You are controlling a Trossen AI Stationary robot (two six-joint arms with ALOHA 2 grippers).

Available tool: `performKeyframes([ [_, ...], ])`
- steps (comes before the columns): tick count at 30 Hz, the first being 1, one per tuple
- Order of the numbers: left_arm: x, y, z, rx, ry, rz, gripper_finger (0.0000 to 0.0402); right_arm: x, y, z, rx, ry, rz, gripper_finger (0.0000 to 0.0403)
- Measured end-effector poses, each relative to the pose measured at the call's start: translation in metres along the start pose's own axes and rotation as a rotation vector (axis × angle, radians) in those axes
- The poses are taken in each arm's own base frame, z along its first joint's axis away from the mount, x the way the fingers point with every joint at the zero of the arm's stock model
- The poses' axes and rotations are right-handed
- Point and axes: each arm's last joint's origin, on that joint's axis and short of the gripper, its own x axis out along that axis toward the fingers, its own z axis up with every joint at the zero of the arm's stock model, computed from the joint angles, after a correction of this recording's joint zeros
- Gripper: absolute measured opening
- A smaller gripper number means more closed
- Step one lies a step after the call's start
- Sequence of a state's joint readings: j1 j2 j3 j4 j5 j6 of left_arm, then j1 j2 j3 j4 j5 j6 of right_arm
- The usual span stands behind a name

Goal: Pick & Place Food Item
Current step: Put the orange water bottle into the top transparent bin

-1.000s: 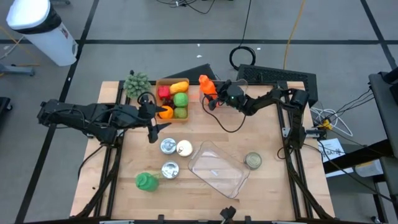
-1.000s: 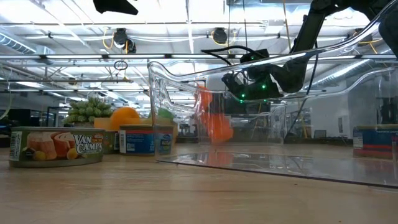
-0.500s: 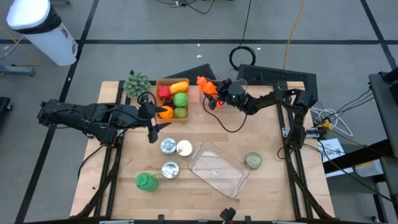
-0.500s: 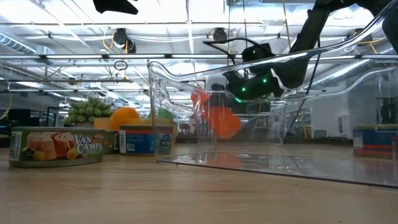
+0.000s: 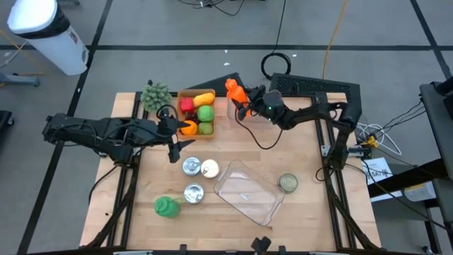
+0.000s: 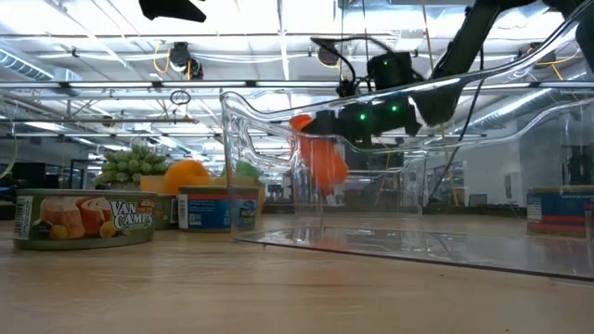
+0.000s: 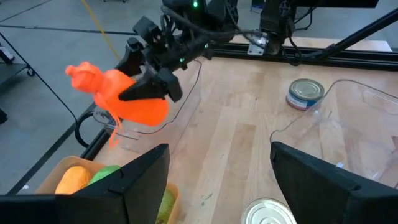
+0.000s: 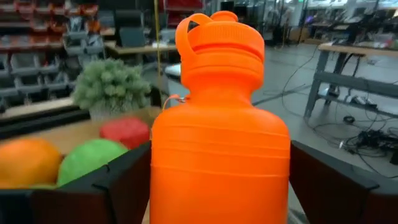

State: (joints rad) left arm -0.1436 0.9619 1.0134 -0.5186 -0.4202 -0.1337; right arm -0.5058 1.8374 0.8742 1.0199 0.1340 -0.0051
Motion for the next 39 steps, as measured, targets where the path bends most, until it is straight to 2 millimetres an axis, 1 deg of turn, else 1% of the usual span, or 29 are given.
performKeyframes([
  [2,0.0,0.0,0.0,0.0,0.0,0.0,0.029,0.001,0.001,-0.006,-0.001,-0.014,0.001,0.0314],
  [5,0.0,0.0,0.0,0.0,-0.001,0.0,0.0284,0.005,0.002,-0.012,-0.004,-0.093,0.001,0.0303],
  [9,0.0,0.0,0.0,0.0,-0.001,-0.001,0.0276,0.008,0.003,-0.024,-0.003,-0.173,0.002,0.0293],
  [12,0.0,0.0,0.0,-0.001,-0.001,-0.001,0.0274,0.008,0.003,-0.03,-0.049,-0.234,-0.005,0.0292],
  [16,0.0,0.0,0.0,0.003,-0.001,-0.001,0.028,0.009,0.003,-0.04,-0.118,-0.259,-0.018,0.0291],
  [18,0.0,0.0,0.0,0.004,-0.001,-0.001,0.0284,0.009,0.003,-0.04,-0.127,-0.279,-0.021,0.0292],
  [23,0.0,0.0,0.0,0.003,-0.001,-0.001,0.0294,0.009,0.003,-0.04,-0.111,-0.275,-0.018,0.0307],
  [27,0.0,0.0,0.0,0.0,0.0,-0.001,0.0295,0.01,0.003,-0.04,-0.056,-0.27,-0.01,0.0323],
  [33,0.0,0.0,0.0,0.0,0.0,-0.002,0.0284,0.011,0.001,-0.045,-0.023,-0.22,-0.002,0.0339],
  [36,0.0,0.0,0.0,0.0,0.0,-0.002,0.0278,0.011,0.002,-0.045,-0.019,-0.221,0.001,0.034],
  [39,0.0,0.0,0.0,-0.001,0.0,-0.002,0.0274,0.012,0.001,-0.043,-0.004,-0.178,0.028,0.034],
])
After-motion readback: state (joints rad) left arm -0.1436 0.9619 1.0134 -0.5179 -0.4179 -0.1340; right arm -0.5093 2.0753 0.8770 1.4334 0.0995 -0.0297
